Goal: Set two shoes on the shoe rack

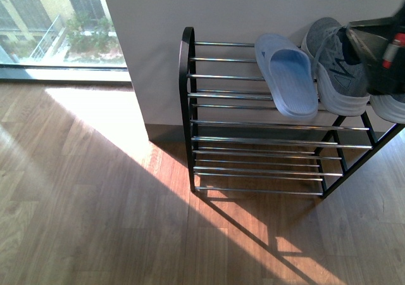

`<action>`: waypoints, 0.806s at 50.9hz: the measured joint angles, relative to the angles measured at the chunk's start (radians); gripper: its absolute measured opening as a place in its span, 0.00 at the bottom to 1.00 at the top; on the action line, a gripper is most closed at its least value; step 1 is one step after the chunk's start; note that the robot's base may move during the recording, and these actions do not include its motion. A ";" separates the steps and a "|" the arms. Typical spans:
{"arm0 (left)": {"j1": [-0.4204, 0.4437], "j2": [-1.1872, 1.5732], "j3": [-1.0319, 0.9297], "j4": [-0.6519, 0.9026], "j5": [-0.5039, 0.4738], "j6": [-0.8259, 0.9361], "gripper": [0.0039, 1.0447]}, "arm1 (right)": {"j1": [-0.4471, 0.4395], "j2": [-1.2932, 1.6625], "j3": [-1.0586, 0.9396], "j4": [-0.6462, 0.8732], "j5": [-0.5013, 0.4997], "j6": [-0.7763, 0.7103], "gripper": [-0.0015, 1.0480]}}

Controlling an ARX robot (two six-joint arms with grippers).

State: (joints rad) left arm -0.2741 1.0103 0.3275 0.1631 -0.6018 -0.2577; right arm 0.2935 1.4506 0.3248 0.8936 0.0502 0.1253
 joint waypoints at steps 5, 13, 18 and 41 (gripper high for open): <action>0.000 0.000 0.000 0.000 0.000 0.000 0.01 | -0.009 -0.065 -0.076 0.048 0.006 -0.001 0.91; 0.000 0.000 0.000 0.000 0.000 0.000 0.01 | -0.006 -0.051 -0.107 0.130 0.082 -0.025 0.87; 0.000 0.000 0.000 0.000 0.000 0.000 0.01 | -0.029 -0.053 -0.176 0.322 0.193 -0.085 0.69; 0.000 0.000 0.000 0.000 0.000 0.000 0.01 | -0.178 -0.573 -0.292 -0.069 0.061 -0.122 0.02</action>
State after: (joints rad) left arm -0.2741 1.0103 0.3271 0.1631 -0.6018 -0.2573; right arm 0.1158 0.8776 0.0330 0.8249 0.1116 0.0032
